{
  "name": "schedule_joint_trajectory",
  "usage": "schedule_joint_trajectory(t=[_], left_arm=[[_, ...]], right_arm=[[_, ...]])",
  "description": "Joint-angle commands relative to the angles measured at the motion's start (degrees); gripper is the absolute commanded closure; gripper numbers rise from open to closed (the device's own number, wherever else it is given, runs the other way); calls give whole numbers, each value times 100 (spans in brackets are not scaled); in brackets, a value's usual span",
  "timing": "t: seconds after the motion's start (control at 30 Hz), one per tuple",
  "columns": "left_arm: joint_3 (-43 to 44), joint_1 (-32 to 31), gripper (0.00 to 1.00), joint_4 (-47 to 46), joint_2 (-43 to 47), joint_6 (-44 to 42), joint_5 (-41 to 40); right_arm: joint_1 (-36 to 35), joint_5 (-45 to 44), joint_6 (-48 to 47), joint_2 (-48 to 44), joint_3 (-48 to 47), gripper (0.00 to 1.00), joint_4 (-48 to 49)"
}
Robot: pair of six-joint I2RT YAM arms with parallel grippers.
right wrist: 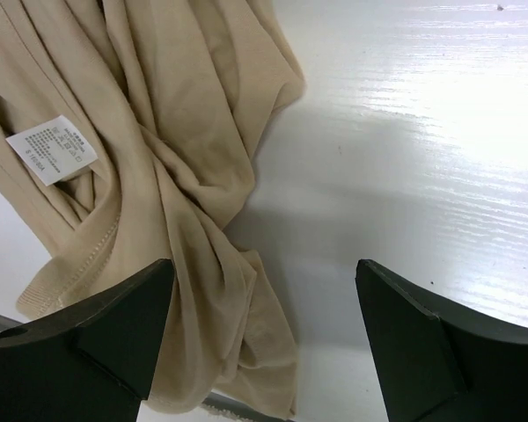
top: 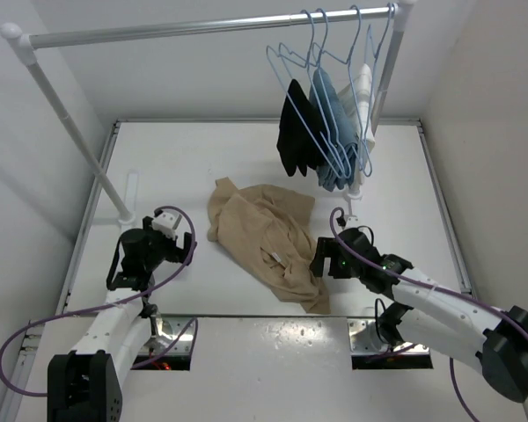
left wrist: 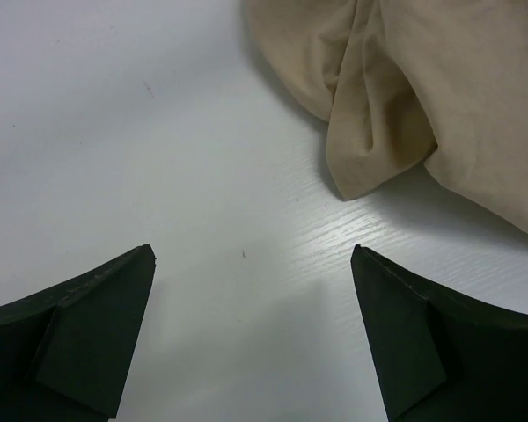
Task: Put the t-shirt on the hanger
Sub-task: Grab a hanger with the right arm
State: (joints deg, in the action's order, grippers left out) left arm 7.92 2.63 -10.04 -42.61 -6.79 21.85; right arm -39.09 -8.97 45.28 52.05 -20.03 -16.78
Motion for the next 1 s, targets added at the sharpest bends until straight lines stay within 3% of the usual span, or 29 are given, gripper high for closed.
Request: schedule_joint_trajectory(t=[0.0,0.2,0.37,0.67,0.97], left_arm=[[-63,62,0,-244,69,151,-84],[-63,62,0,-43,69,-349,697],[51,62,0,476,69,-1314,1602],[104,9,0,670,69,-1483,1806],[104,62,0,670,69,-1483,1806]], right_arm=[[24,-53,26,-81,-124,16,43],[24,1087,-844,15,-317,14,148],[-37,2266,-1696,1068,-879,14,-273],[-221,2917,-1882,2396,-1397,16,-195],[-977,2998,-2427,2854,-2654,18,-1257]])
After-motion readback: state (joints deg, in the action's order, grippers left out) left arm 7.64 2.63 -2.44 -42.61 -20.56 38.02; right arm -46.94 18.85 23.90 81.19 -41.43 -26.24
